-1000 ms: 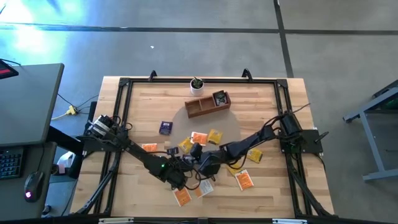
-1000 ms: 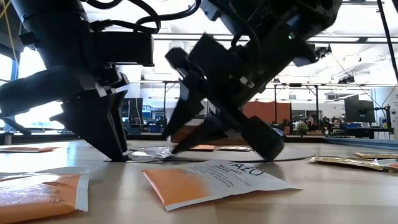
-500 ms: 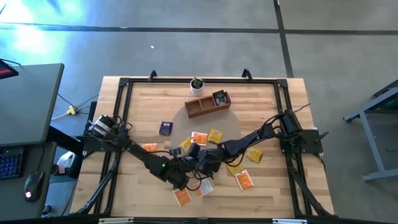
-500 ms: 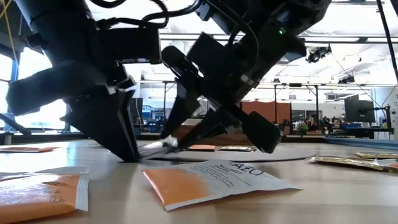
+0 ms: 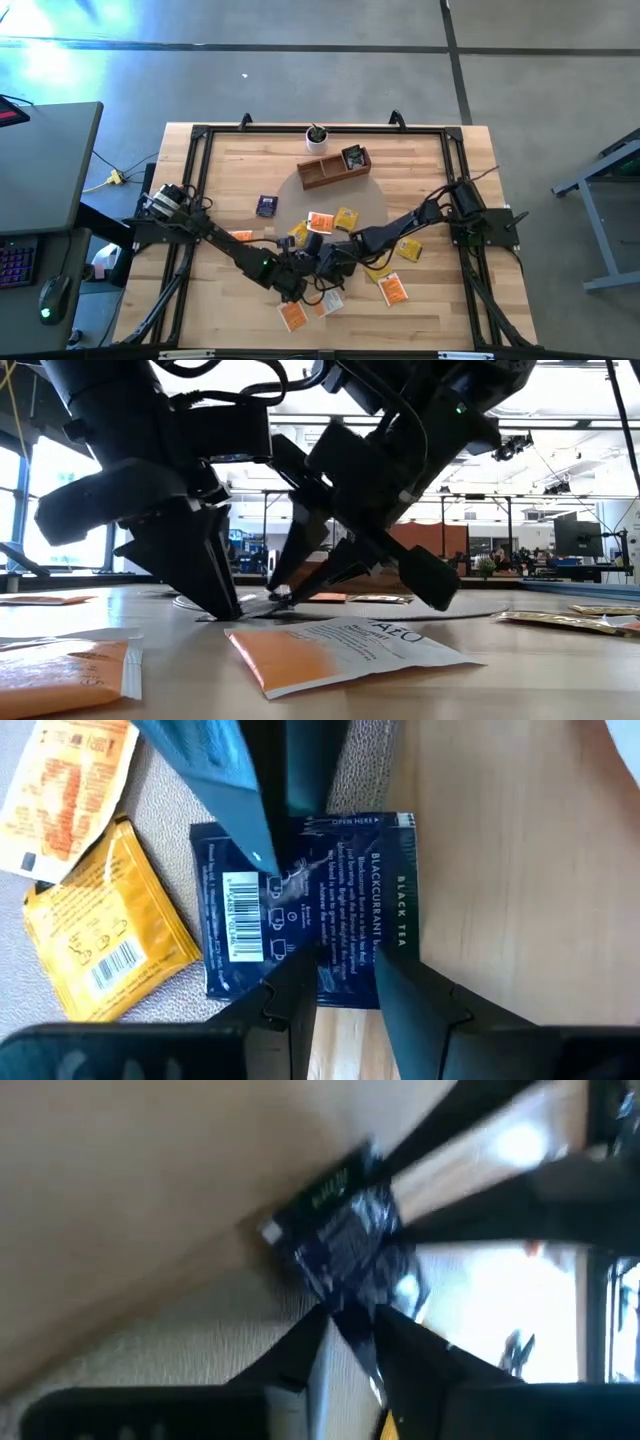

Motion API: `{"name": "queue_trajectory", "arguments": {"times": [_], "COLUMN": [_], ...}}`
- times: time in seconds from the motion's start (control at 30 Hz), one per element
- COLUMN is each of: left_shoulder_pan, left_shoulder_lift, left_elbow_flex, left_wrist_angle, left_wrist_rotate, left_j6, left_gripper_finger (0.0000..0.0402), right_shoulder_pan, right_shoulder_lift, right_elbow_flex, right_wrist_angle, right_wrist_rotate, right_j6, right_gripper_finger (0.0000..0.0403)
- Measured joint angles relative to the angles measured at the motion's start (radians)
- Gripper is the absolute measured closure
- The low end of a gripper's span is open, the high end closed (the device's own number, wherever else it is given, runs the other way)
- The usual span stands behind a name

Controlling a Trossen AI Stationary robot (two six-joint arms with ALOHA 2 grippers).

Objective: Pick & Place Tea
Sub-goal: Put the bottom purple tea bag into the right section of the wooden organizer

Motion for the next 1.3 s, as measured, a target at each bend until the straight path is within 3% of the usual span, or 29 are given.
{"name": "queue_trajectory", "arguments": {"times": [0.1, 0.23, 0.37, 0.7, 1.03, 1.13, 1.3], "left_shoulder_pan": [-0.002, -0.002, -0.003, -0.004, -0.004, -0.004, -0.004], "left_shoulder_lift": [-0.007, -0.043, -0.079, -0.116, -0.087, -0.085, -0.084], "left_elbow_flex": [0.001, 0.044, 0.120, 0.282, 0.256, 0.199, 0.077], "left_wrist_angle": [-0.006, -0.057, -0.144, -0.445, -0.552, -0.531, -0.328], "left_wrist_rotate": [-0.013, -0.034, -0.082, -0.067, -0.023, -0.029, -0.001], "left_j6": [0.001, -0.046, -0.079, -0.189, -0.411, -0.466, -0.452], "left_gripper_finger": [0.0299, 0.0299, 0.0299, 0.0299, 0.0299, 0.0299, 0.0299], "right_shoulder_pan": [-0.002, -0.004, -0.001, 0.003, 0.020, 0.023, 0.023], "right_shoulder_lift": [0.000, -0.002, -0.002, -0.023, -0.056, -0.056, -0.056], "right_elbow_flex": [0.000, 0.001, 0.001, 0.001, 0.001, 0.001, 0.001], "right_wrist_angle": [-0.042, -0.066, -0.061, -0.089, -0.117, -0.135, -0.137], "right_wrist_rotate": [0.046, 0.021, 0.022, 0.045, 0.040, 0.032, 0.017], "right_j6": [0.037, 0.095, 0.103, 0.143, 0.172, 0.177, 0.205], "right_gripper_finger": [0.0360, 0.0397, 0.0392, 0.0400, 0.0401, 0.0402, 0.0402]}}
